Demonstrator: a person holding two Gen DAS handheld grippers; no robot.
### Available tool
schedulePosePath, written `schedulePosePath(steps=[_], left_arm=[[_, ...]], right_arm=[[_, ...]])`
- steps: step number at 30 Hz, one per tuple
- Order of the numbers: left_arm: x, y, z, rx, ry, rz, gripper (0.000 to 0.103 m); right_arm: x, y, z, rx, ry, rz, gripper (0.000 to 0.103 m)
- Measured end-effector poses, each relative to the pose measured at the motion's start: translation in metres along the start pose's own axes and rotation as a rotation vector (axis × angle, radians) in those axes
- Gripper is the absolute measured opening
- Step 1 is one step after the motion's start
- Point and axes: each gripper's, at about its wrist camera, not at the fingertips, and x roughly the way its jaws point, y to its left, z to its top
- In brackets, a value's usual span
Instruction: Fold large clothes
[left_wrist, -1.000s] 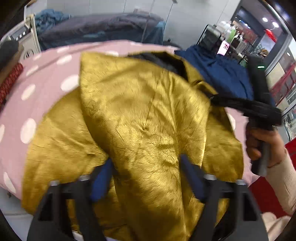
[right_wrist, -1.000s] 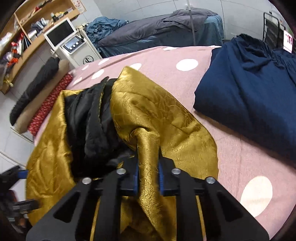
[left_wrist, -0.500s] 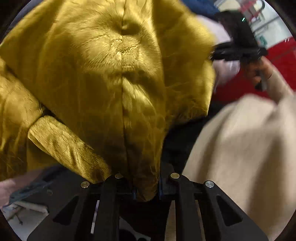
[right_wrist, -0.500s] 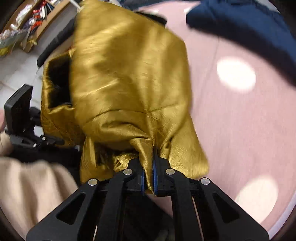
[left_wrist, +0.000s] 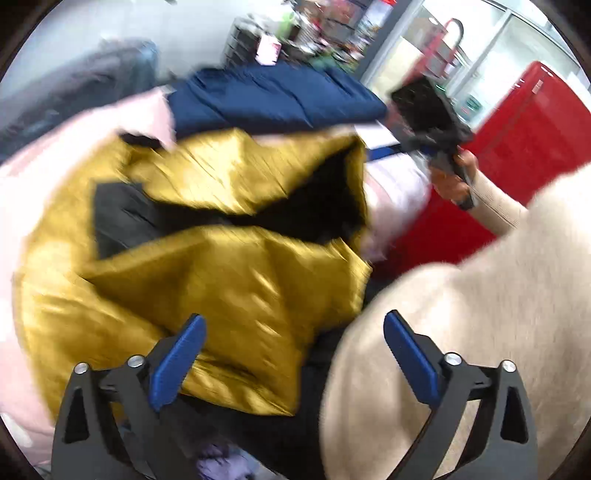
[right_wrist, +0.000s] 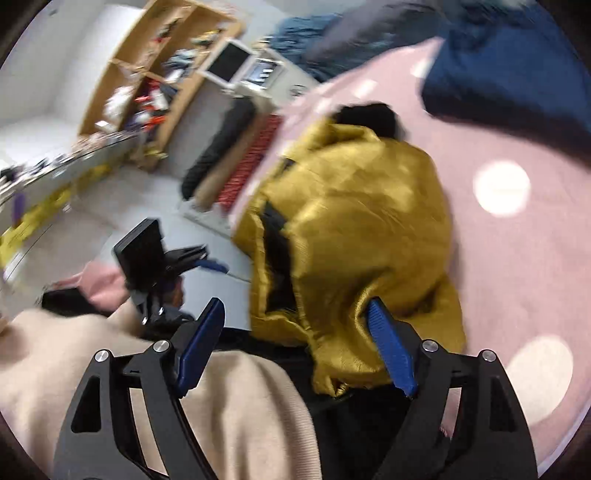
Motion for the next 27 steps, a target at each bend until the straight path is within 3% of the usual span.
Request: schedulePosePath(steps=[3,5,9,11,13,16,19,22,23,24,27], left_arm=[[-0.006,0.026,0.011,-0.045,-0.041,0.137,0.095],[-0.008,0.057,0.023,-0.133,-0.088,0.254,0.095],[-0.003,0.133,0.055,-0.336,-0.173,0.382,0.094],[0.002,0.146,0.073,-0.355,-0.171,0.444,0.094],[0.011,0.154,0.094,-0.352,-0.126,0.509,0.094],[0.037,0.156,0.131,-0.277,-0.034,0.521,0.094],[0.078,0.169,0.155,-0.217,0.095,0.564,0.094],[0.113,0.186,0.156,-0.233,0.183,0.589,0.091],[0.124,0.195,0.152,-0.265,0.206,0.58,0.088],[0.129,0.203,0.146,-0.291,0.213,0.569,0.085],[0.141,0.21,0.12,-0.317,0.205,0.561,0.076]], right_arm=[[-0.016,0.005,0.021,-0.074,-0.077,-0.018,0.083],[-0.013,0.001,0.046,-0.065,-0.142,-0.079,0.083],[0.026,-0.021,0.096,-0.032,-0.194,-0.238,0.083],[0.054,-0.04,0.115,0.031,-0.176,-0.277,0.083],[0.083,-0.055,0.133,0.062,-0.109,-0.33,0.079],[0.129,-0.055,0.157,0.026,-0.019,-0.375,0.078],[0.169,-0.062,0.177,-0.018,0.068,-0.554,0.077],[0.204,-0.09,0.185,0.106,0.151,-0.467,0.077],[0.219,-0.103,0.182,0.187,0.205,-0.398,0.075],[0.232,-0.112,0.177,0.232,0.239,-0.371,0.066],[0.245,-0.123,0.164,0.256,0.205,-0.402,0.056]])
